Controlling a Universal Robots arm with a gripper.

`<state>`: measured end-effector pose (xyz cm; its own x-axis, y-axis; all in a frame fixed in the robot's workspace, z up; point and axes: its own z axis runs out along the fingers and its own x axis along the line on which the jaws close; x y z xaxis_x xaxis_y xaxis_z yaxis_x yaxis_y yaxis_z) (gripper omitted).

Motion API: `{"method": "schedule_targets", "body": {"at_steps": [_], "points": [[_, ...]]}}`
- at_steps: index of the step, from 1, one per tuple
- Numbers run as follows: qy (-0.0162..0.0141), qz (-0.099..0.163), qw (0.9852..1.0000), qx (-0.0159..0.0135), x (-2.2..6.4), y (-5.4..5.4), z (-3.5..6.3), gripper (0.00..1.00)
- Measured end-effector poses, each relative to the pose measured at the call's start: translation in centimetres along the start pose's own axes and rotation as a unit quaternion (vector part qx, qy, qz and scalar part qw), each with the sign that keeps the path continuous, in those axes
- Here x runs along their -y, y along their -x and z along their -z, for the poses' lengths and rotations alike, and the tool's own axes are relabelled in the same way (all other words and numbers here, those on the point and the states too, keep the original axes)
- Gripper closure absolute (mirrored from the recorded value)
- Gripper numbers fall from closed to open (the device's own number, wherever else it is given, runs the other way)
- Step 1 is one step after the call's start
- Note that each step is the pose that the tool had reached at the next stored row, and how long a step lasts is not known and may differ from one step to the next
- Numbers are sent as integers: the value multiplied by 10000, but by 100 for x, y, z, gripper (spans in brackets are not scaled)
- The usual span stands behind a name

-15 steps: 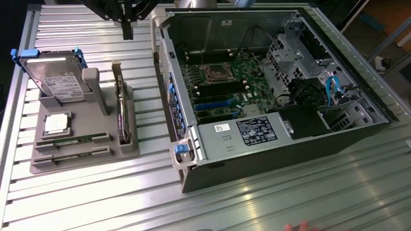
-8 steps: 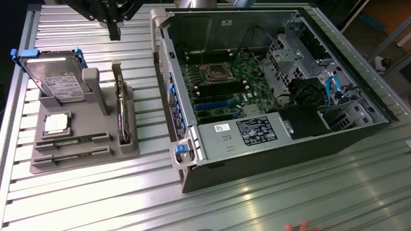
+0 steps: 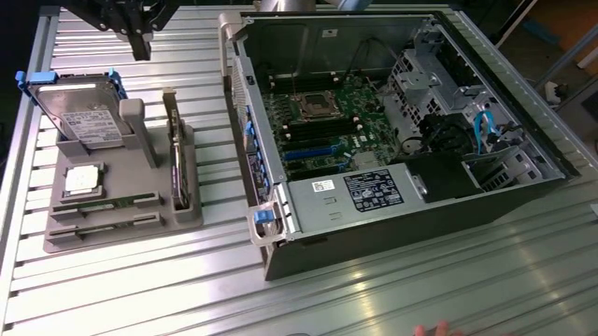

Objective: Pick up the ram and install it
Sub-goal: 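Reach for the ram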

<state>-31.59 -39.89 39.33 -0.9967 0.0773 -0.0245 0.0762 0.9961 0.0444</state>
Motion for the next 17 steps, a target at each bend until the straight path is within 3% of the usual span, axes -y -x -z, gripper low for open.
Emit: {"method": "schedule_targets", "body": {"at_steps": [17], "points": [[0,0,10000,0,37,-488,14,89]]}}
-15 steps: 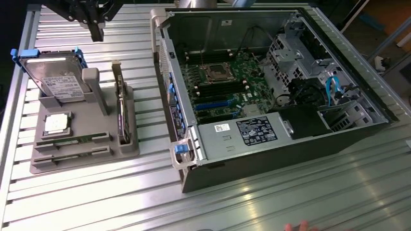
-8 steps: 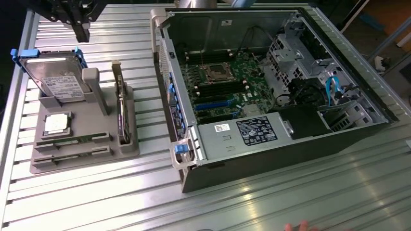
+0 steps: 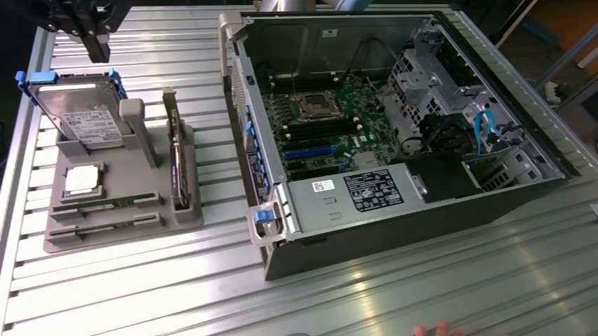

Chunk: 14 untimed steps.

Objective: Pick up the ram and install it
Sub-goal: 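Reach for the ram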

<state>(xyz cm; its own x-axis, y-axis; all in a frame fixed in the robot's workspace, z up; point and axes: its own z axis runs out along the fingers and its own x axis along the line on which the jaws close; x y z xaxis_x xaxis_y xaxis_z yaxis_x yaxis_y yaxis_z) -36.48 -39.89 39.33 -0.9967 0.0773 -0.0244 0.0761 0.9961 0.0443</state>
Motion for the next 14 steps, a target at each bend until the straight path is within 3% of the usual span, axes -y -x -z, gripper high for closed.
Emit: {"method": "schedule_targets", "body": {"at_steps": [2,14], "points": [[0,0,10000,0,5,-59,1,89],[0,-1,10000,0,9,-66,2,89]]}}
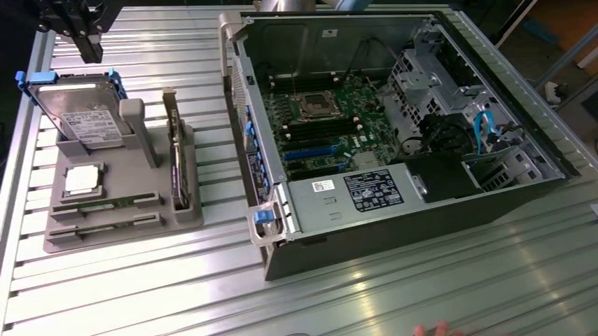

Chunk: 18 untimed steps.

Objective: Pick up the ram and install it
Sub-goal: 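Reach for the ram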

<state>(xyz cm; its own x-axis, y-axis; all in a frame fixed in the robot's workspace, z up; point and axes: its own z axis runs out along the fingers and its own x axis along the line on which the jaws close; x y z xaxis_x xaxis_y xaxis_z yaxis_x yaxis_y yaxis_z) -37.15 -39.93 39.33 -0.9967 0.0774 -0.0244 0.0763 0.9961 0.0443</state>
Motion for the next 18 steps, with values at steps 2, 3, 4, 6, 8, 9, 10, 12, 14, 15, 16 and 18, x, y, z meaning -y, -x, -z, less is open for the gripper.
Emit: {"method": "schedule_targets", "body": {"at_steps": [2,3,4,6,8,9,10,12,14,15,16,18], "points": [[1,1,10000,1,14,2,0,89],[0,1,10000,0,24,3,1,89],[0,0,10000,0,34,4,2,89],[0,0,10000,0,66,6,3,89],[0,1,10000,0,98,9,4,89],[0,1,10000,0,113,10,5,89],[0,1,10000,1,128,11,5,89],[1,1,10000,1,162,13,6,89],[0,1,10000,0,199,16,9,89],[0,1,10000,0,222,17,9,89],[0,1,10000,1,244,18,10,89],[0,0,10000,0,287,20,12,89]]}}
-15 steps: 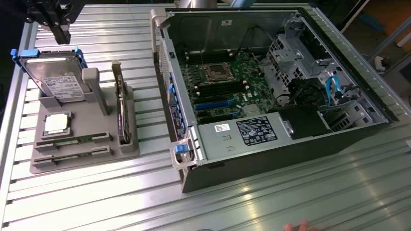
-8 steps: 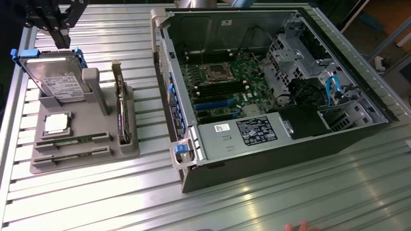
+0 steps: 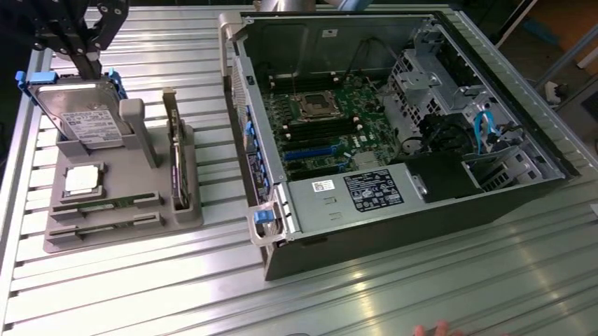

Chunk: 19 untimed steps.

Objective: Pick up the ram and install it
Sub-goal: 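Reach for the ram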

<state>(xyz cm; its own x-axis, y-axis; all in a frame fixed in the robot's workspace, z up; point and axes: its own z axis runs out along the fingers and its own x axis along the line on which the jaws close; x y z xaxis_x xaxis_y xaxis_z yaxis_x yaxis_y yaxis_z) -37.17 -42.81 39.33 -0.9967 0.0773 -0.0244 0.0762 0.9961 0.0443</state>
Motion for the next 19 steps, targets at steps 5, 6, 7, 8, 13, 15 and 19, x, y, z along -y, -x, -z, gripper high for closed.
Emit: {"method": "schedule_targets", "body": {"at_steps": [5,6,7,8,13,15,19], "points": [[0,0,10000,0,112,5,5,89],[0,0,10000,0,133,6,5,89],[0,0,10000,0,156,7,7,89],[0,1,10000,0,175,8,7,89],[0,0,10000,0,279,12,11,89],[0,1,10000,0,318,13,14,89],[0,0,10000,0,392,15,17,89]]}}
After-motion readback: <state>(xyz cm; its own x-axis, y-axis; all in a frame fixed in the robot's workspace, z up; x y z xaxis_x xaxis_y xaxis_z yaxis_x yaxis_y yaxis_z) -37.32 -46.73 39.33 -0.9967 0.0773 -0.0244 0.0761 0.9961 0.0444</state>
